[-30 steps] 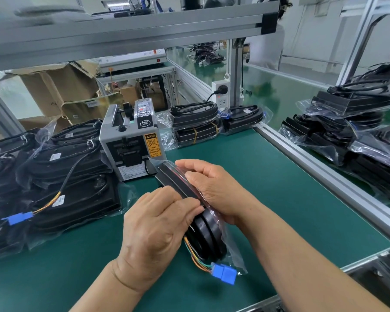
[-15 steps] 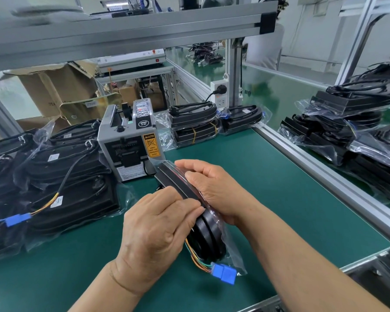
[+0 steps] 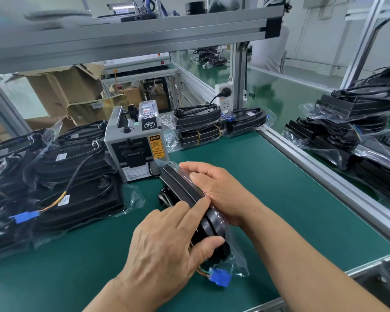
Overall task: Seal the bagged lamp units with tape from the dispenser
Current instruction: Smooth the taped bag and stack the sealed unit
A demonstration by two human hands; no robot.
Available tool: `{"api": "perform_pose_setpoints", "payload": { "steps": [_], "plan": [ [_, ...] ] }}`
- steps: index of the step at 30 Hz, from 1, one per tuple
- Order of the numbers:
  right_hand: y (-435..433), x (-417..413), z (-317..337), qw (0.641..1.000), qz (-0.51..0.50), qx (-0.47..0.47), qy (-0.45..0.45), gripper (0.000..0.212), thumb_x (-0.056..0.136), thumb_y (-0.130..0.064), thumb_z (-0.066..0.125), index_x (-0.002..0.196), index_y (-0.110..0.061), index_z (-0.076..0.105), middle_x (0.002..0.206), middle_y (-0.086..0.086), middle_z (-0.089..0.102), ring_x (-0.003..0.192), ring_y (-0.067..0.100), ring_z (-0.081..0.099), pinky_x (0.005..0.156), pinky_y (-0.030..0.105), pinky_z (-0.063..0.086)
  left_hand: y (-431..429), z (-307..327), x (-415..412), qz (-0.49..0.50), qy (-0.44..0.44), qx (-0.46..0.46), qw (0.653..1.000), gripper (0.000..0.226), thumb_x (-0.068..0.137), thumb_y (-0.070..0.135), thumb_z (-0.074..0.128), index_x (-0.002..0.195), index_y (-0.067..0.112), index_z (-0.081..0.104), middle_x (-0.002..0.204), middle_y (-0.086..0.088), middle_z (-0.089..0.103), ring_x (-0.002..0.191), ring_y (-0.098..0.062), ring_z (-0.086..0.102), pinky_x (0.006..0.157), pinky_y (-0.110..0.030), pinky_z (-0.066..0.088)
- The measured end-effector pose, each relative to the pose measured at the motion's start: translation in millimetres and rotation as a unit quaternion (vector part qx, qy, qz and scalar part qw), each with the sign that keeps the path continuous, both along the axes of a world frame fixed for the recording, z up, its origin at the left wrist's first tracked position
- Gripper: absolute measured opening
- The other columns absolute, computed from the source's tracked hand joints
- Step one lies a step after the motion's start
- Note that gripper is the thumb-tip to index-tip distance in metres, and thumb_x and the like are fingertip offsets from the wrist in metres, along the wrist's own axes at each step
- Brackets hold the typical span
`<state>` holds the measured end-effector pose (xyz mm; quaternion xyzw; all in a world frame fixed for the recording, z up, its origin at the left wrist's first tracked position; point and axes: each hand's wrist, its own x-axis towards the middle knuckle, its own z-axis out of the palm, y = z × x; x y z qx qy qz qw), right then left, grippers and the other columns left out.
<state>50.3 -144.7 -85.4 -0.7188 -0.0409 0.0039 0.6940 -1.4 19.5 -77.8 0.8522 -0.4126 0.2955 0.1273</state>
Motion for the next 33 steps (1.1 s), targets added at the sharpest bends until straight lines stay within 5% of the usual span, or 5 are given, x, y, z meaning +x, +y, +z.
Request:
{"api": "perform_pose_setpoints", "payload": {
  "steps": [19,23,28,31,33],
  "plan": [
    [3,-14,18,0.994,-0.052,-0.096,0.007,0.038,0.098,-0.013,0.048,0.126,-0.034,0.063,0.123,-0.019,0.066,0.118,-0.001,0.059,0.109,0.031,0.045,0,-4,-15,0.053,0.023,0.002,0.998,0.058,0.091,0.056,0.040,0.123,0.020,0.072,0.072,0.010,0.053,0.056,-0.008,0.045,0.048,-0.019,0.042],
    [10,-36,19,0.998,-0.045,-0.038,-0.004,0.032,0.098,-0.043,0.053,0.129,-0.049,0.055,0.125,-0.038,0.058,0.118,-0.022,0.047,0.106,0.017,0.036,6,-1,-12,0.043,0.070,-0.036,0.996,0.055,0.091,0.059,0.041,0.124,0.026,0.070,0.073,0.013,0.053,0.065,-0.006,0.036,0.049,-0.017,0.042],
    [21,-73,5,0.995,-0.048,-0.087,-0.009,0.086,0.052,-0.071,0.064,0.127,-0.069,0.022,0.098,-0.066,0.040,0.097,-0.038,0.042,0.071,-0.007,0.037,7,-4,-12,0.036,0.128,-0.094,0.987,0.052,0.088,0.056,0.049,0.130,0.030,0.065,0.076,0.014,0.055,0.061,-0.004,0.045,0.053,-0.020,0.046],
    [17,-77,1,0.995,-0.034,-0.098,-0.009,0.108,0.042,-0.068,0.075,0.133,-0.064,0.018,0.102,-0.066,0.039,0.100,-0.036,0.044,0.072,-0.008,0.036,9,-7,-13,0.034,0.176,-0.083,0.980,0.060,0.085,0.055,0.047,0.139,0.030,0.057,0.081,0.012,0.057,0.061,-0.006,0.049,0.058,-0.021,0.049],
    [14,-79,-1,0.994,-0.011,-0.105,-0.016,0.113,0.041,-0.068,0.079,0.135,-0.064,0.017,0.108,-0.063,0.042,0.106,-0.030,0.048,0.076,-0.006,0.038,12,-6,-14,0.033,0.235,-0.101,0.966,0.061,0.086,0.059,0.038,0.146,0.046,0.033,0.098,0.013,0.058,0.079,-0.010,0.057,0.078,-0.027,0.051]
  ]
}}
